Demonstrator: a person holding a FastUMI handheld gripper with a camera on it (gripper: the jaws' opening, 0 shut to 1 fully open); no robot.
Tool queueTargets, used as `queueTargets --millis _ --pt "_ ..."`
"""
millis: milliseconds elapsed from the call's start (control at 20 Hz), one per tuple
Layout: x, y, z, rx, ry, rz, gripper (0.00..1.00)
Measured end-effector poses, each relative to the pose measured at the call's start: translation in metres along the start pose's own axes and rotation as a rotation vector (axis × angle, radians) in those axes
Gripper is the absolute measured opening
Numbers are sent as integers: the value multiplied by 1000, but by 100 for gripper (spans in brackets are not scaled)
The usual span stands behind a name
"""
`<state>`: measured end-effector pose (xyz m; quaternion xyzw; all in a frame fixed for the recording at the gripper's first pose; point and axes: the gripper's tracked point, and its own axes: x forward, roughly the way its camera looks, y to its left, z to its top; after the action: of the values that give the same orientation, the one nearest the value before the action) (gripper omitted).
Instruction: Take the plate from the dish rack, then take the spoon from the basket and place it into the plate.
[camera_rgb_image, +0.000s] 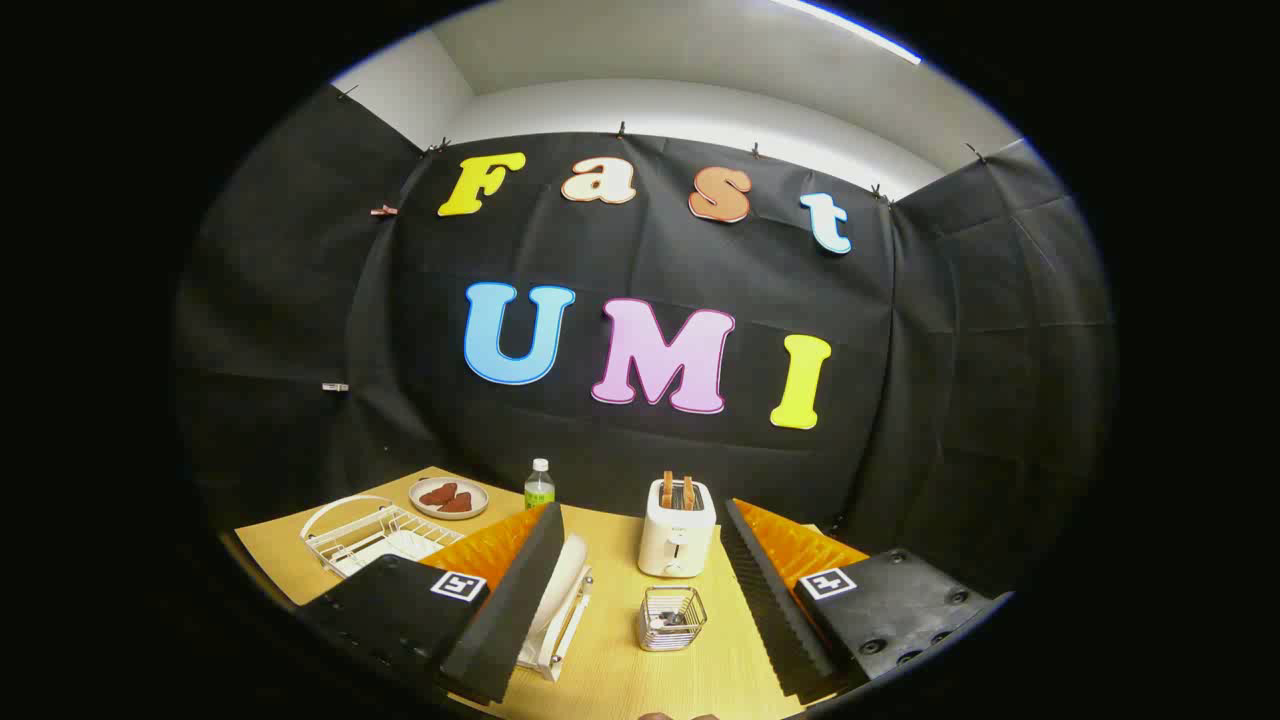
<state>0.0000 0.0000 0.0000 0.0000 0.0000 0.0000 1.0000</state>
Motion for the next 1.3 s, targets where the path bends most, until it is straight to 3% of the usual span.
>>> queueTargets --millis 500,1300 --pt "4 -11 -12 32 51 -42 98" --pt "23 -9 -27 57 159 -34 98"
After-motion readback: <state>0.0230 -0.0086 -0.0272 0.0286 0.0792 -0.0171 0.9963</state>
